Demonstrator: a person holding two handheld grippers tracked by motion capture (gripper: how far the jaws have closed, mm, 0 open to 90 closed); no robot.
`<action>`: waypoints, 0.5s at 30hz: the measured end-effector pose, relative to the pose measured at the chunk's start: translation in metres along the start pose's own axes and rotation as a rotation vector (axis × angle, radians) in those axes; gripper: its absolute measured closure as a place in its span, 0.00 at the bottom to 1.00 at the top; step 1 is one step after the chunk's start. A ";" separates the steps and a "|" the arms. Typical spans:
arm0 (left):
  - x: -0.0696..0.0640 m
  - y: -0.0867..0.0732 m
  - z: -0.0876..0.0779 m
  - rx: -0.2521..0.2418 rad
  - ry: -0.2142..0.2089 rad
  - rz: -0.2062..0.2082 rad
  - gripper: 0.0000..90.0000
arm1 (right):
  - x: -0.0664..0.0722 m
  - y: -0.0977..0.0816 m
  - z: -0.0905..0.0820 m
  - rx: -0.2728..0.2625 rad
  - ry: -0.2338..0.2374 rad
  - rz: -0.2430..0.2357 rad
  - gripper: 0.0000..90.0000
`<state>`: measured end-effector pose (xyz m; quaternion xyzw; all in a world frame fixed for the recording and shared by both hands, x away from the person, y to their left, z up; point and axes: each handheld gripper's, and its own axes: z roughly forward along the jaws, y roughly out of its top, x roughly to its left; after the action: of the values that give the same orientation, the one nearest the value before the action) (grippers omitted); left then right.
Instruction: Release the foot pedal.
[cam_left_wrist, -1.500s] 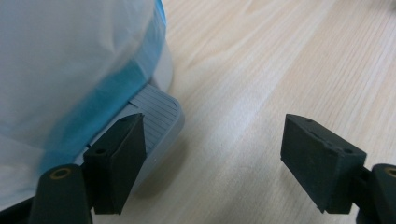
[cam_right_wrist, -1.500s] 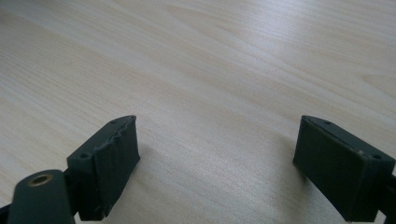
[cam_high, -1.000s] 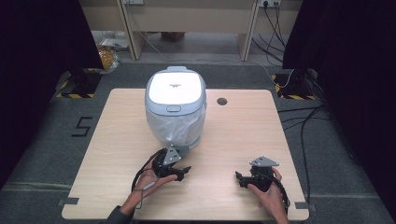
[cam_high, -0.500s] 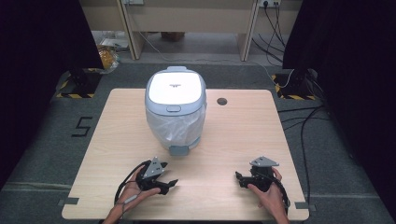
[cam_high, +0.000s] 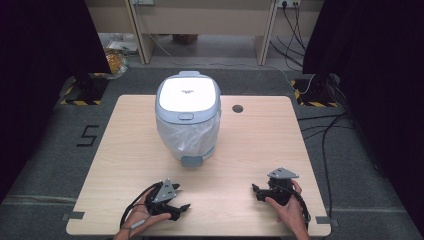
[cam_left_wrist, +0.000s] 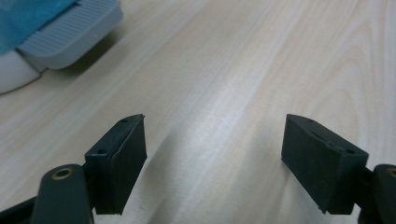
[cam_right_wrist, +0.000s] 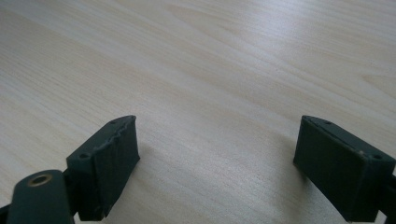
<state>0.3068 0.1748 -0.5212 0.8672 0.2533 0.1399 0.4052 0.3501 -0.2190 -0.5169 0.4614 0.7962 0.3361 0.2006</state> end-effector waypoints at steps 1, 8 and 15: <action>-0.002 -0.001 0.000 0.003 -0.004 0.002 0.24 | 0.000 0.000 0.000 0.000 0.000 0.000 0.15; -0.010 -0.003 -0.003 0.005 -0.013 0.012 0.23 | 0.000 0.000 0.000 0.000 0.000 0.000 0.15; -0.017 -0.004 -0.004 0.021 -0.034 0.000 0.21 | 0.000 0.000 0.000 0.000 0.000 0.000 0.15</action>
<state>0.2896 0.1702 -0.5222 0.8738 0.2476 0.1224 0.4002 0.3500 -0.2189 -0.5169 0.4616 0.7962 0.3359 0.2006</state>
